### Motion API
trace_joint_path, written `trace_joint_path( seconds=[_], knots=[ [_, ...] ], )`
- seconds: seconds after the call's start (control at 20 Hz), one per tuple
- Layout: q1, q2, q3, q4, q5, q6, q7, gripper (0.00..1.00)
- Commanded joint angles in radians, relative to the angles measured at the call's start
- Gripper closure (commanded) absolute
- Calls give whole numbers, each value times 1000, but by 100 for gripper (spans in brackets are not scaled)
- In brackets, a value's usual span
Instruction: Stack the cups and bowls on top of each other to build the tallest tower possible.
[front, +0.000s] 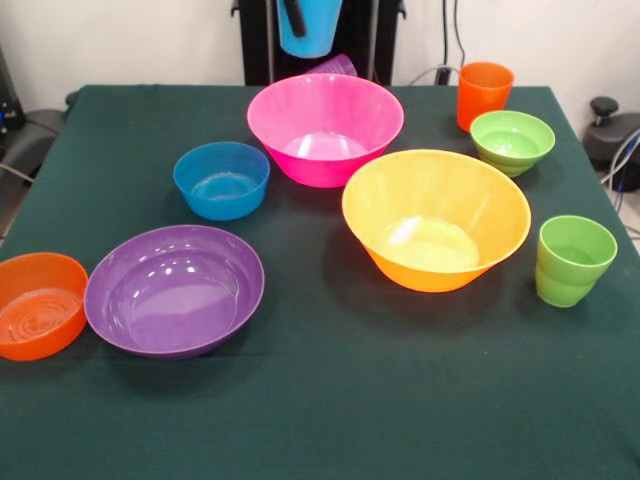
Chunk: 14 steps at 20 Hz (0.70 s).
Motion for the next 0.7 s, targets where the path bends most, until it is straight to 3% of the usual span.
trace_joint_path(
  seconds=[0.05,0.4,0.7],
  knots=[
    [187,-64,-155,-113,72,412,-126,100],
    [252,-8,-209,-169,5,399,-123,100],
    [247,23,-214,-168,-39,384,-131,100]
  ],
)
